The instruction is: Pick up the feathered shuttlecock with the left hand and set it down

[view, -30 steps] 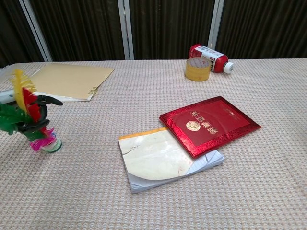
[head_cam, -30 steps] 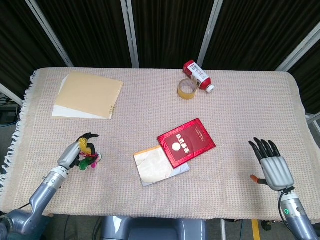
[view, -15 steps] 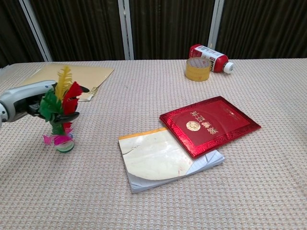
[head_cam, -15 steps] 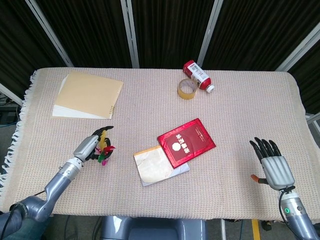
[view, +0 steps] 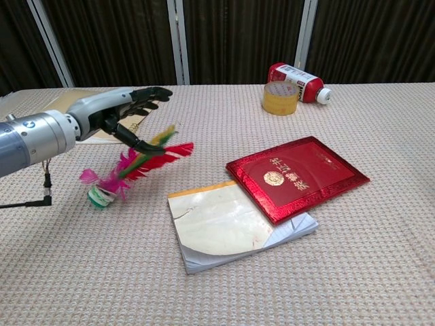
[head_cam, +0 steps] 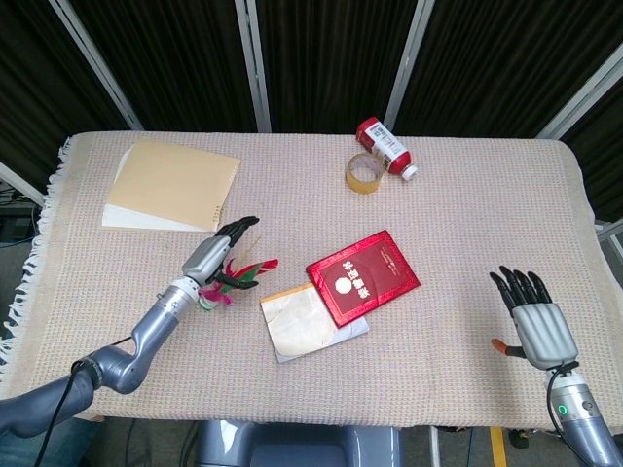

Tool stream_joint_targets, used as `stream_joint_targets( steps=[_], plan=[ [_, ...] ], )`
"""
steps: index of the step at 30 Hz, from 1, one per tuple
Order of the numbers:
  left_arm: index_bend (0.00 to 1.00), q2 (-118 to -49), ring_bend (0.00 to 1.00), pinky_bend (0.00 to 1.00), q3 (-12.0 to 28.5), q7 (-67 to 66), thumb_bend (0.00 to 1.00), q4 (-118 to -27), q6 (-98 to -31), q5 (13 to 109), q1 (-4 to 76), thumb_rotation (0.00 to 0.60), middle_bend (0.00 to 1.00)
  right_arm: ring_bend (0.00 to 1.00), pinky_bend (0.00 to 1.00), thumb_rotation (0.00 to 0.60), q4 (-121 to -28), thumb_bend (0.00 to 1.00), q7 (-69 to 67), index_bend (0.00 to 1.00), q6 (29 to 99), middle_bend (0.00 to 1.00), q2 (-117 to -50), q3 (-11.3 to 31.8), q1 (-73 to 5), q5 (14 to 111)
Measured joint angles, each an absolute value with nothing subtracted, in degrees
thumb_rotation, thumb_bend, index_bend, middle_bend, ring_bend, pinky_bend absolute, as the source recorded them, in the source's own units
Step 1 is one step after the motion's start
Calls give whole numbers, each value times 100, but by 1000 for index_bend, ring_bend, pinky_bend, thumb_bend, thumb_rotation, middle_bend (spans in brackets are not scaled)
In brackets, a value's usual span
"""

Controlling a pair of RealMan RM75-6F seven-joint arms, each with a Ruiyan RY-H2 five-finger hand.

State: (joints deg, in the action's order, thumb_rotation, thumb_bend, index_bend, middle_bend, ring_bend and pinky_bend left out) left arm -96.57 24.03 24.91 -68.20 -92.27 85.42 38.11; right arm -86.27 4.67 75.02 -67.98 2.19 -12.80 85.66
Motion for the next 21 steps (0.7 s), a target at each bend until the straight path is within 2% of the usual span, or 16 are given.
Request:
stream_joint_targets(
  steps=[5, 11, 17, 21],
  plan=[
    [0, -9688, 0, 0, 2424, 2215, 32, -6812, -9127, 8514, 3928, 600, 0, 0, 0, 600, -8607, 73, 446, 0, 7488, 0, -6799, 214, -1285, 8569],
    [3, -9544, 0, 0, 2319, 2020, 83, -7086, -9202, 8613, 3875, 581, 0, 0, 0, 600, -8644, 72, 447, 0, 7565, 0, -6781, 211, -1265, 8609],
    [10, -8880, 0, 0, 1755, 1224, 81, -7574, -9520, 8821, 3173, 566, 0, 0, 0, 600, -8655, 73, 330, 0, 7786, 0, -6717, 246, -1161, 8608],
    [6, -8277, 0, 0, 1279, 312, 80, -8093, -9850, 8699, 2265, 565, 0, 0, 0, 600, -8675, 73, 306, 0, 7809, 0, -6666, 280, -1106, 8487]
  ],
)
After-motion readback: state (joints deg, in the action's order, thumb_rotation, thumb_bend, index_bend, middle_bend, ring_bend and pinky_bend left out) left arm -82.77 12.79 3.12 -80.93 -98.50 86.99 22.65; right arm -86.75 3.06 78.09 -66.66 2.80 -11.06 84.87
